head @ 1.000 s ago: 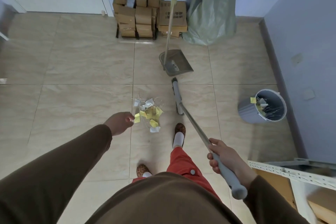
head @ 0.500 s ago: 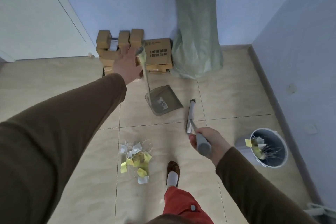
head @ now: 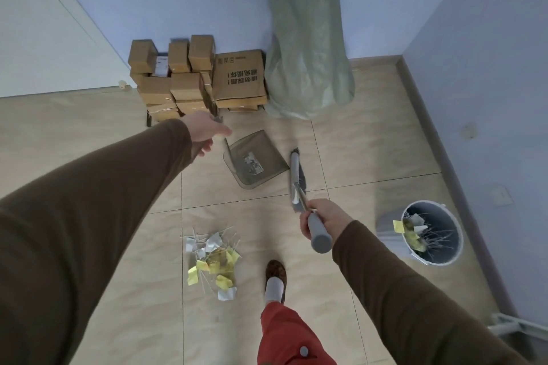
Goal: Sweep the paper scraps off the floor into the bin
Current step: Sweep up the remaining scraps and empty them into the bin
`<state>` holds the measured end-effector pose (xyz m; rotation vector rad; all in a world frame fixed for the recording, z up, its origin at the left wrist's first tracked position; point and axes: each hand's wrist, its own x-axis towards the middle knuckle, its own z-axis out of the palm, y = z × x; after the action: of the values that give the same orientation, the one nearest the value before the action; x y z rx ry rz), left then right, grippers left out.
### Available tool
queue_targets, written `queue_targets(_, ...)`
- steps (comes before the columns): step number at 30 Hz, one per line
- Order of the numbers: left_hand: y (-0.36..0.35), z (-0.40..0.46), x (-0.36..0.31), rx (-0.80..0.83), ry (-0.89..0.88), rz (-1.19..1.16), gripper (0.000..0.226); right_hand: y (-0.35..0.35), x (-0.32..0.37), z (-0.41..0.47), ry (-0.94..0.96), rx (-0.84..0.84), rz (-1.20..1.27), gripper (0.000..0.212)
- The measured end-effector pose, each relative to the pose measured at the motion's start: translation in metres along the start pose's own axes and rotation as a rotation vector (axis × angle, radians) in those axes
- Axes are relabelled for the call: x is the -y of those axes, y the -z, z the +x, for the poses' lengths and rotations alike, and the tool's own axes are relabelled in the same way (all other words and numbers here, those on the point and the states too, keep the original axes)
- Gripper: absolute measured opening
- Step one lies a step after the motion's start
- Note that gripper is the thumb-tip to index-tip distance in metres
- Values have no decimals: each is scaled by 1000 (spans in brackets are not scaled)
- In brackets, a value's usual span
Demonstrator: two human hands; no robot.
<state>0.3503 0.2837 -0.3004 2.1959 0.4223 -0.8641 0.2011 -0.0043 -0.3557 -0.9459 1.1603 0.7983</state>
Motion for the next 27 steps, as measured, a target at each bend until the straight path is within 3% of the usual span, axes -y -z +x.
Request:
queue_targets(3,-33,-28,32,22,32,-75,35,10,-33,3,77,-23,-161,21)
queue_targets(7,-58,-97,117,-207,-3,-143,26,18,-89,-15,167,4,-196,11)
queue_targets(15,-61,-336,315,-353,-81,-183,18,52,-246,-61,160,45,-162,9)
queue_targets(20,-67,-446,401,-405,2,-220,10,60,-323,-66,186,-19,-288,17)
queue_targets(27,-87,-506,467,-383,145,-190,7,53,-381,-83,263,-32,-436,11)
